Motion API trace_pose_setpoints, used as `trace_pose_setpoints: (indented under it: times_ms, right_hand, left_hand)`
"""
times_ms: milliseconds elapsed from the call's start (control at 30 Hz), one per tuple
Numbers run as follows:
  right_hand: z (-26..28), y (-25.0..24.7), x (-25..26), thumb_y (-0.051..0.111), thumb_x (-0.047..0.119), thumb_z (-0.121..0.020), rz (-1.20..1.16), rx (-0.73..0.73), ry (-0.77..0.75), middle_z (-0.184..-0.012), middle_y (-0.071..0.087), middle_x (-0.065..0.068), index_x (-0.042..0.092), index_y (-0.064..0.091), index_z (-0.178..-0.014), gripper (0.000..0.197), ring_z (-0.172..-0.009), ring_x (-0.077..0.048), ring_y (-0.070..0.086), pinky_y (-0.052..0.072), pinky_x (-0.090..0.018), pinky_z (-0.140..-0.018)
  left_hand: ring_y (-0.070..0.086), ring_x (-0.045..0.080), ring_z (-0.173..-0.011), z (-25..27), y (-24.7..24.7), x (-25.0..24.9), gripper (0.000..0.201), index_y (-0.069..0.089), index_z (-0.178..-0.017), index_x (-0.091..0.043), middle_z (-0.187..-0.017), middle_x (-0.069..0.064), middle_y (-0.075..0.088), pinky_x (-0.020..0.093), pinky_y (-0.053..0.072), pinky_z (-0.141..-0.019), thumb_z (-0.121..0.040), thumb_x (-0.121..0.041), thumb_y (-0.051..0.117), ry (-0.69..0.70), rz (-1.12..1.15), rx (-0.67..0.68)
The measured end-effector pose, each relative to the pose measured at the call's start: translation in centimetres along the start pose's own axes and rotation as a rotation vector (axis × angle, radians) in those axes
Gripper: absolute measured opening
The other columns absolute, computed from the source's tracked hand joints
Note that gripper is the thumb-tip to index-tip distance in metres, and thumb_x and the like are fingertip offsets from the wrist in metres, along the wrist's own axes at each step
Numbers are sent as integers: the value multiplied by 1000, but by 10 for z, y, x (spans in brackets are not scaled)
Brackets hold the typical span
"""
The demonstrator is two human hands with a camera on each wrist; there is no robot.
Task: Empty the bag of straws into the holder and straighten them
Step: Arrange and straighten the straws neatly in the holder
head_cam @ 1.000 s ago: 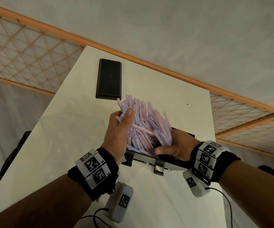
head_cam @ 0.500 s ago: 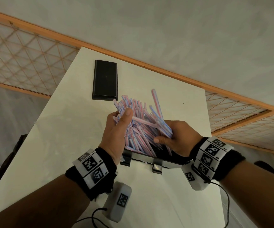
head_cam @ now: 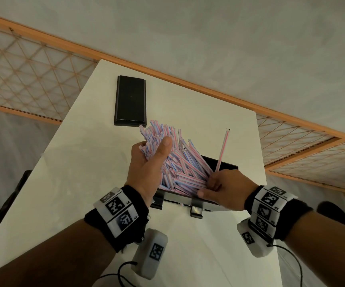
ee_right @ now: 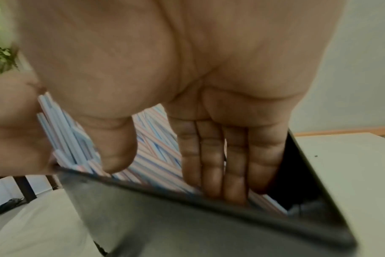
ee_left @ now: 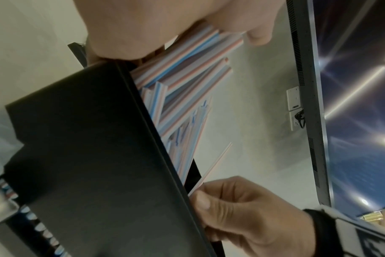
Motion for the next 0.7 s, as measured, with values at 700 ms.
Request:
trace_pose_setpoints:
  times_ms: [700]
  right_hand:
    - [10,12,14,63,72,-71,-145,103,-123,-78,66,4,21,66,-87,54,-73,-10,61,52,-30,-73]
  left_hand:
    - [68,16,-110,-6,-5,7,89,54,-117,-20,-114,-2,73,41,52,-99,-54,-81,75,8,44,-16]
Point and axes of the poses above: each hand's wrist, its own z-axis away from the middle knuckle, its own y-axis out of the palm, x = y × z, the point moved 6 cm from there along -z, towards the middle knuckle
